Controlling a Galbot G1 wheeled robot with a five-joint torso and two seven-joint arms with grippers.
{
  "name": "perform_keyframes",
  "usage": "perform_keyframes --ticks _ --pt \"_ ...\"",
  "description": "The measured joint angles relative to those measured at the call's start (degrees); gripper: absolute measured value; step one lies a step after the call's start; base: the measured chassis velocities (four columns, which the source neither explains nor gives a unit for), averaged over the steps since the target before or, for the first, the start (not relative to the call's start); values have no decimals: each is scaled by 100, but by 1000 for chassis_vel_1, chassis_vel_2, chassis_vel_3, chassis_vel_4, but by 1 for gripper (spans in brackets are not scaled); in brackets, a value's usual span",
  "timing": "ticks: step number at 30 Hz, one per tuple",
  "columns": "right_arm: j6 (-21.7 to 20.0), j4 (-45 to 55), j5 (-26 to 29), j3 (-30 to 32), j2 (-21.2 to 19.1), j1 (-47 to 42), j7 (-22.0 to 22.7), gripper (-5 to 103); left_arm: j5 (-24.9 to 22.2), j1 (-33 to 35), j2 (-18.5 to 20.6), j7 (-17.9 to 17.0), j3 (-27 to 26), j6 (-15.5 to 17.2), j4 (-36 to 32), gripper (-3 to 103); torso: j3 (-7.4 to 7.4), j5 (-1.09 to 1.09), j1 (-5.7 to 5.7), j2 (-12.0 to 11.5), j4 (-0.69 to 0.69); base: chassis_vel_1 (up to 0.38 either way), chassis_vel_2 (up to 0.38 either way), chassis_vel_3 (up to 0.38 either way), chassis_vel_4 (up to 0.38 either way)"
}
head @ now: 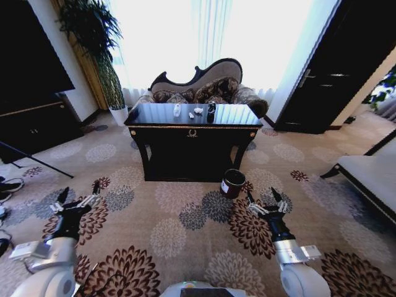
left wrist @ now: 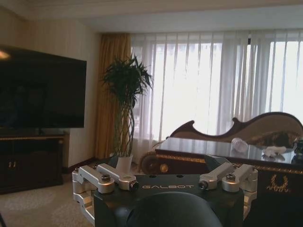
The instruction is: Move to the front of the table and place the trash on the table into the trash bin.
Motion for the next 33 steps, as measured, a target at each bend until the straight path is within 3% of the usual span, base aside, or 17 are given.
perform_keyframes --ticks 9,33 --pt "-2 -16 -65 -78 30 -3 -43 100 159 -14 -85 -52 202 57 119 100 0 -1 0 0 0 0 0 0 0" --pt "-19 54 107 -52 73 13 -72 100 94 95 -117 -40 102 44 -294 100 0 0 -1 0 0 -2 1 1 -2"
